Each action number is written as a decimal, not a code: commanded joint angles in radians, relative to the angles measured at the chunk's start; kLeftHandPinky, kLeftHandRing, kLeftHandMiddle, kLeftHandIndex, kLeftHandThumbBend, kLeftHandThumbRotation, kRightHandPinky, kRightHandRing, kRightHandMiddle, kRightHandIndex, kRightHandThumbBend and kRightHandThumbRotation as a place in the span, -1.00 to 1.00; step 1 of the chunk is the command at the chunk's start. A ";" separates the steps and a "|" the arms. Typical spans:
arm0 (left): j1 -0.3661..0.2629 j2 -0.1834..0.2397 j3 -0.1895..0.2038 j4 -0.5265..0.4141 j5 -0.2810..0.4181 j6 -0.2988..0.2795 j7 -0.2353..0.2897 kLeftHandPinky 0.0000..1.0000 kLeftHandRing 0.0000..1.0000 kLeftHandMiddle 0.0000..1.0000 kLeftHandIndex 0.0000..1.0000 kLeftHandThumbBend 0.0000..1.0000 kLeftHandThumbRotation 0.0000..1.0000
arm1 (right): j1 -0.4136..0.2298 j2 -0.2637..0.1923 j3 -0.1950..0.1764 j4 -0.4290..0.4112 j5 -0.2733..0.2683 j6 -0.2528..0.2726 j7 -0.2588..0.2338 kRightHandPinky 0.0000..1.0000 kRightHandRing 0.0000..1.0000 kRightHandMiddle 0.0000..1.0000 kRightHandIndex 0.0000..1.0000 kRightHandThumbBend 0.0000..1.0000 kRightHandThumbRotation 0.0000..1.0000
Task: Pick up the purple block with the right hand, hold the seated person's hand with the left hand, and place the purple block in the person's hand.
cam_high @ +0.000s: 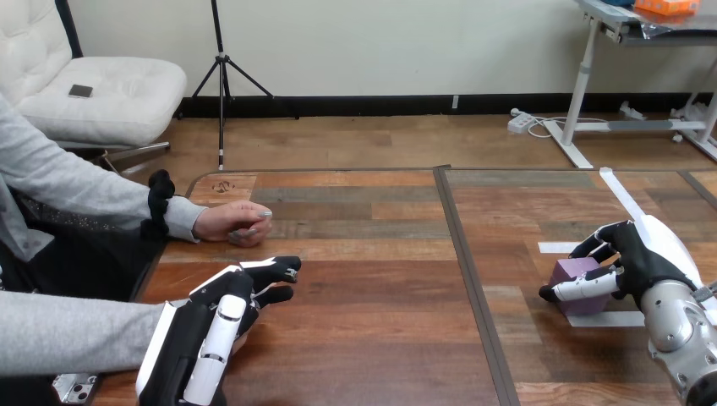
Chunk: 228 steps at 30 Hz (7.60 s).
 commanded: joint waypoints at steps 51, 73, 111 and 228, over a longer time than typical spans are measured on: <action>-0.061 -0.005 0.036 -0.015 0.002 -0.030 0.020 0.45 0.55 0.42 0.16 -0.14 0.67 | 0.004 0.103 -0.388 -0.118 0.534 -0.200 0.208 -0.28 -0.18 -0.08 -0.08 0.70 -1.00; -0.057 0.006 0.043 -0.032 -0.006 0.001 0.008 0.00 0.39 0.37 0.23 0.05 0.47 | 0.025 0.208 -0.561 -0.185 0.795 -0.123 0.374 -0.28 -0.19 -0.09 -0.11 0.69 -1.00; -0.221 0.134 0.273 0.161 0.157 -0.349 0.087 -0.13 0.24 0.26 0.15 -0.09 0.22 | 0.095 0.284 -0.580 -0.276 0.815 -0.028 0.370 -0.29 -0.20 -0.09 -0.11 0.54 -1.00; -0.298 0.704 0.211 -0.155 0.673 0.205 -0.144 0.44 0.60 0.64 0.60 1.00 -0.40 | 0.217 0.302 -0.562 -0.600 0.815 0.281 0.359 -0.27 -0.19 -0.08 -0.08 0.49 -1.00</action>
